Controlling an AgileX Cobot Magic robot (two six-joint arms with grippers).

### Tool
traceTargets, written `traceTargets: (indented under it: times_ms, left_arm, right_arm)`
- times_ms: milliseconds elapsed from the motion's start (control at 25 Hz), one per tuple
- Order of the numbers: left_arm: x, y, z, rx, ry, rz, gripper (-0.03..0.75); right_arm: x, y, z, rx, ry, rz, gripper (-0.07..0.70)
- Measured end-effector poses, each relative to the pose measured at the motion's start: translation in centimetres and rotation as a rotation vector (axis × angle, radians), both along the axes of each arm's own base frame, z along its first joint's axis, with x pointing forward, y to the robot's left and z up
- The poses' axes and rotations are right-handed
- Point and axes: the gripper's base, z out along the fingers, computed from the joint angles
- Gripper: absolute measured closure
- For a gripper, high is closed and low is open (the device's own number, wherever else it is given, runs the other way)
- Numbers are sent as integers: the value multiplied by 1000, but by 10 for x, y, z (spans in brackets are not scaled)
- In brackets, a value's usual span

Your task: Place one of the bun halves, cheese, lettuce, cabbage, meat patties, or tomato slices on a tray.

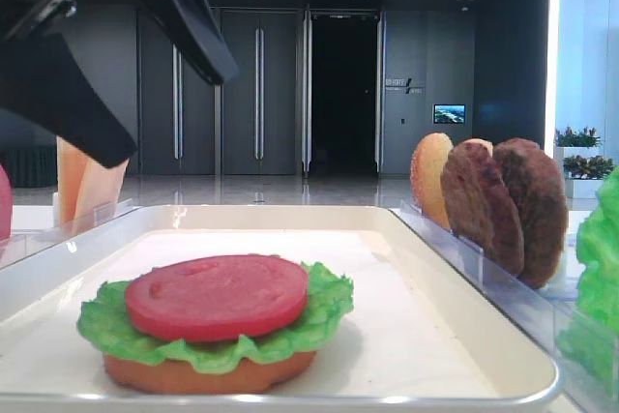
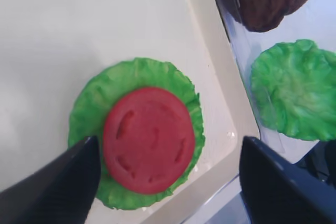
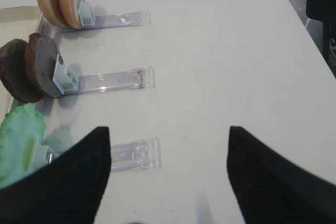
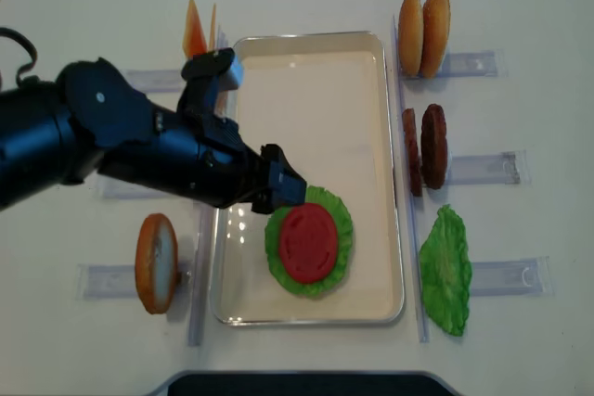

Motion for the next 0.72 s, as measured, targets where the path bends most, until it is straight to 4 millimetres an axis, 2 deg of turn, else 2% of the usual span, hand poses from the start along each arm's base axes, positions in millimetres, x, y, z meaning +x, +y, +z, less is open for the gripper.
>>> traceTargets:
  times_ms: [200,480,720]
  left_arm:
    - [7,23,22,44,-39,47,87]
    - [11,76,43,215,-70,143,87]
    - [2,127,55,366,-71,254,87]
  right_arm:
    - [0,0,0,0,0,0,150]
    - [0,0,0,0,0,0,150]
    - [0,0,0,0,0,0,150]
